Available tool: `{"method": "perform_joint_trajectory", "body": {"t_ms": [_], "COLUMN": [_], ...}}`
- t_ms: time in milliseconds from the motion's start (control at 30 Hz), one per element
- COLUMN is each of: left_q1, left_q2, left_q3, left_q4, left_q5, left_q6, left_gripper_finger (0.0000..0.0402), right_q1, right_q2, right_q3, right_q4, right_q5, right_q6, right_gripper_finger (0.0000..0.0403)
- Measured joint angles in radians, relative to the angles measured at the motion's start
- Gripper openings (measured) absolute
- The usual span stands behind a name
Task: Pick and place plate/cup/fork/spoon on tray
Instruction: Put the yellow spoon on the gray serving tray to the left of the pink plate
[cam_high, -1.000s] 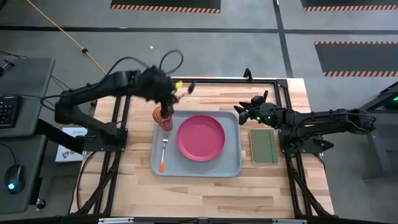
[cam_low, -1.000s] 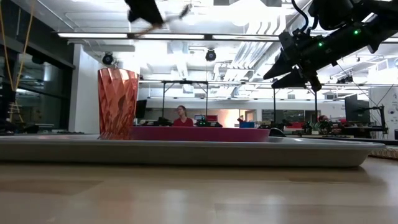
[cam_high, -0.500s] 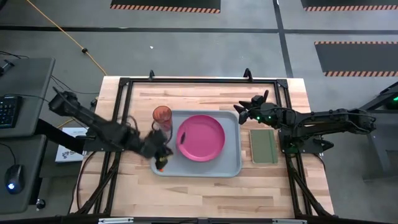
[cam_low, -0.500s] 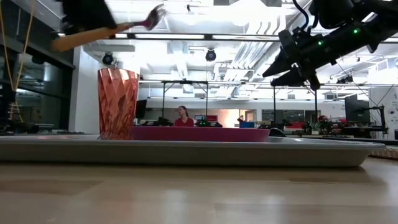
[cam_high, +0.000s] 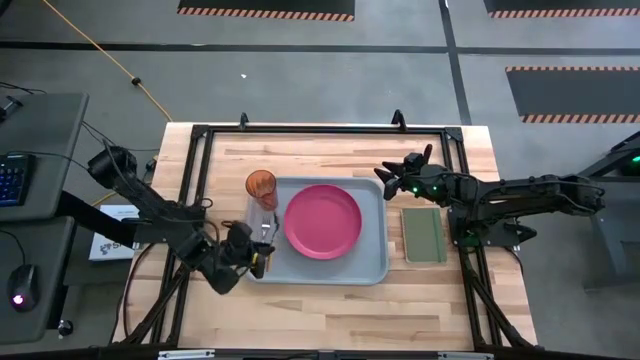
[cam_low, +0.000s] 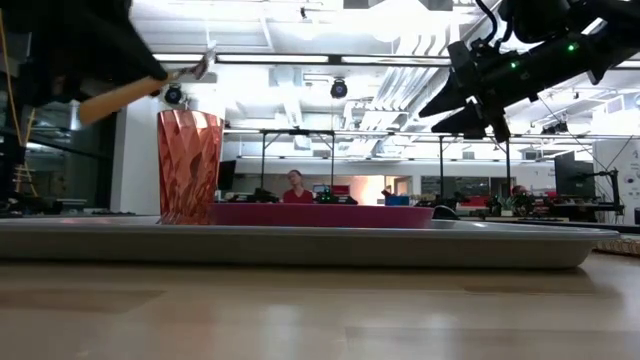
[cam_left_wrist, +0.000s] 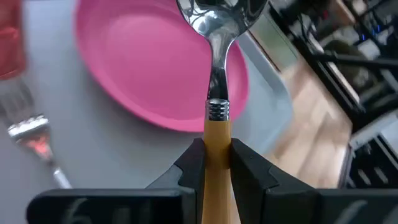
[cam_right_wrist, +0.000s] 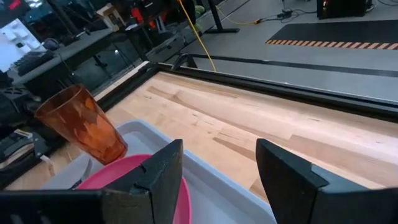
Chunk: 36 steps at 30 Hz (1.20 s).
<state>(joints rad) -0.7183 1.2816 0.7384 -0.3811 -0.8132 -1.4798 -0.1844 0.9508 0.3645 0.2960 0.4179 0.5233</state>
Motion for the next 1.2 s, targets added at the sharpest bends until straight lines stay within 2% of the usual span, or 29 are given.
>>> {"method": "perform_joint_trajectory", "body": {"t_ms": [67, 200, 367, 433, 500, 667, 933, 1100, 1200], "left_q1": [-0.021, -0.027, 0.006, 0.012, 0.012, -0.015, -0.022, -0.007, 0.022], "left_q2": [0.013, 0.019, 0.018, 0.015, 0.016, 0.073, 0.216, 0.236, 0.236], "left_q3": [-0.017, -0.042, -0.030, -0.022, -0.023, -0.039, -0.055, -0.055, -0.055], "left_q4": [-0.004, -0.011, 0.029, 0.057, 0.052, 0.056, 0.024, 0.006, 0.005], "left_q5": [-0.047, -0.064, -0.066, -0.067, -0.069, -0.084, -0.016, 0.004, 0.034], "left_q6": [-0.071, -0.130, 0.054, 0.118, 0.117, -0.071, -0.380, -0.480, -0.474], "left_gripper_finger": [0.0046, 0.0047, 0.0047, 0.0047, 0.0047, 0.0047, 0.0047, 0.0055, 0.0062], "right_q1": [0.000, 0.000, 0.034, 0.051, 0.062, 0.066, 0.066, 0.066, 0.066], "right_q2": [0.003, 0.024, 0.139, 0.193, 0.246, 0.325, 0.354, 0.354, 0.354], "right_q3": [0.000, 0.000, 0.000, 0.000, 0.017, 0.080, 0.163, 0.172, 0.172], "right_q4": [0.004, 0.064, 0.320, 0.410, 0.462, 0.417, 0.310, 0.311, 0.305], "right_q5": [-0.001, -0.041, -0.267, -0.320, -0.326, -0.326, -0.329, -0.328, -0.322], "right_q6": [0.000, 0.054, 0.027, 0.012, 0.011, 0.010, -0.034, -0.034, -0.034], "right_gripper_finger": [0.0195, 0.0195, 0.0195, 0.0195, 0.0195, 0.0195, 0.0195, 0.0195, 0.0195]}}
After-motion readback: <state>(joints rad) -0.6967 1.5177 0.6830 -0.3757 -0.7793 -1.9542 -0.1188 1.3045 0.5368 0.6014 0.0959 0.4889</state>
